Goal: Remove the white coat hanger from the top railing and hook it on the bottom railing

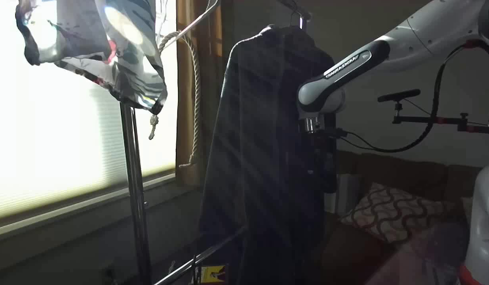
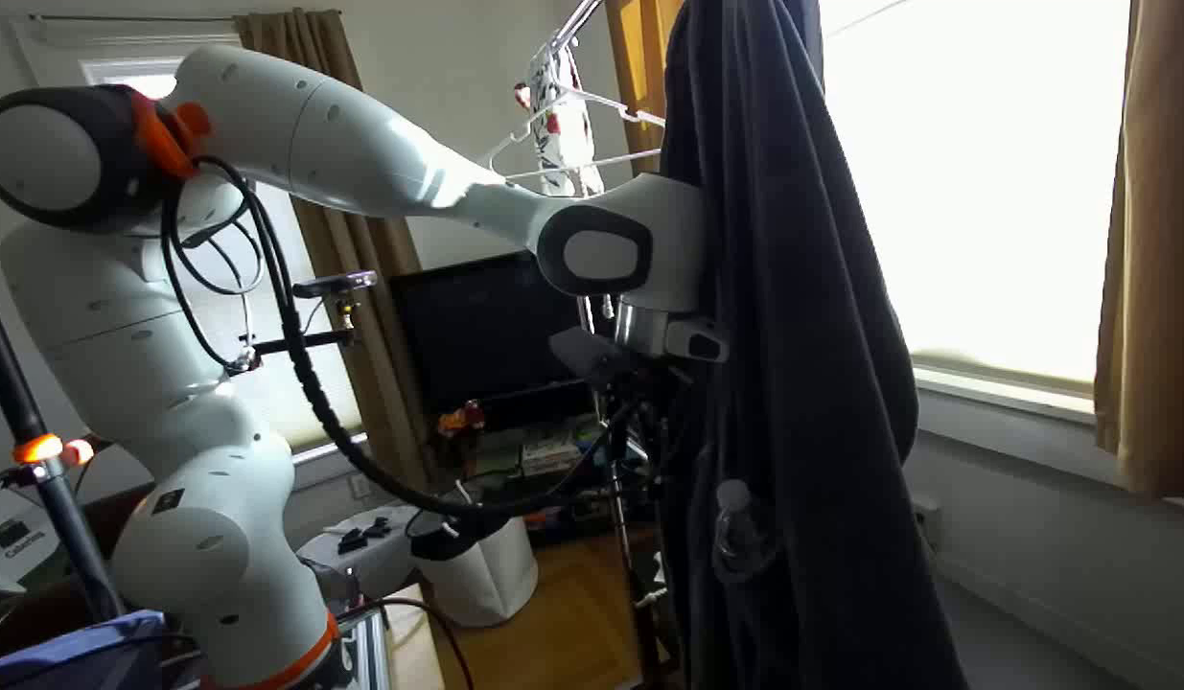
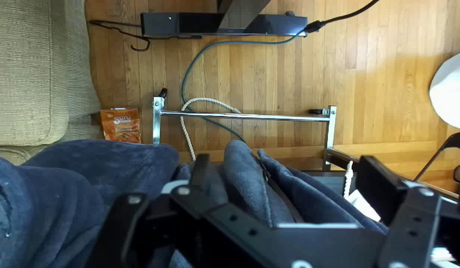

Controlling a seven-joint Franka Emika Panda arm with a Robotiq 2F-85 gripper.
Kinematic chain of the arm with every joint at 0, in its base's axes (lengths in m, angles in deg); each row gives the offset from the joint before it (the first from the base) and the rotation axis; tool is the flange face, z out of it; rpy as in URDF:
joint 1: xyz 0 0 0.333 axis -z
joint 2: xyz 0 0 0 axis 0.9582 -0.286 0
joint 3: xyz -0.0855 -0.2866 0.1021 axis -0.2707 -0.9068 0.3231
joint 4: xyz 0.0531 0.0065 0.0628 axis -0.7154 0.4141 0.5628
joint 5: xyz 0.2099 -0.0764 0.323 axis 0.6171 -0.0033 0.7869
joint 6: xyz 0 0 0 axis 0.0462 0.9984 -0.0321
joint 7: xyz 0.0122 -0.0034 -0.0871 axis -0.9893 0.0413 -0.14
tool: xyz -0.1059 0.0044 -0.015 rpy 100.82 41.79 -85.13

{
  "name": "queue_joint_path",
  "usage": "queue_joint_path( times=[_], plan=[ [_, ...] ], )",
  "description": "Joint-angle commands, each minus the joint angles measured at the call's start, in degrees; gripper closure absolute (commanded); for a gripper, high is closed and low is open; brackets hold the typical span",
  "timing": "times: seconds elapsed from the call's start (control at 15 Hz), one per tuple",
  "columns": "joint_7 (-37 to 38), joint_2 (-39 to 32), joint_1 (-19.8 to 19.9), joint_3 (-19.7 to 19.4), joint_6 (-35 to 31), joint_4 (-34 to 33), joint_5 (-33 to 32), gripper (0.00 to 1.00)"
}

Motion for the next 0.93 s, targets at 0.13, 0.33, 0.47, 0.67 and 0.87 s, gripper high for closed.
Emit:
queue_joint_path(
  times=[0.13, 0.33, 0.47, 0.67, 0.87],
  plan=[
    [-0.15, -0.07, 1.48, 1.43, 0.10, -0.07, 0.19, 0.00],
    [1.19, -0.36, -0.21, 3.62, -0.73, 0.76, -0.85, 0.00],
    [3.41, 2.03, -2.14, 7.23, -1.26, 2.53, -2.47, 0.00],
    [6.91, 5.42, -5.12, 13.20, -1.87, 3.81, -6.22, 0.00],
    [9.98, 11.55, -7.71, 17.62, -1.76, 4.07, -9.24, 0.00]
  ],
)
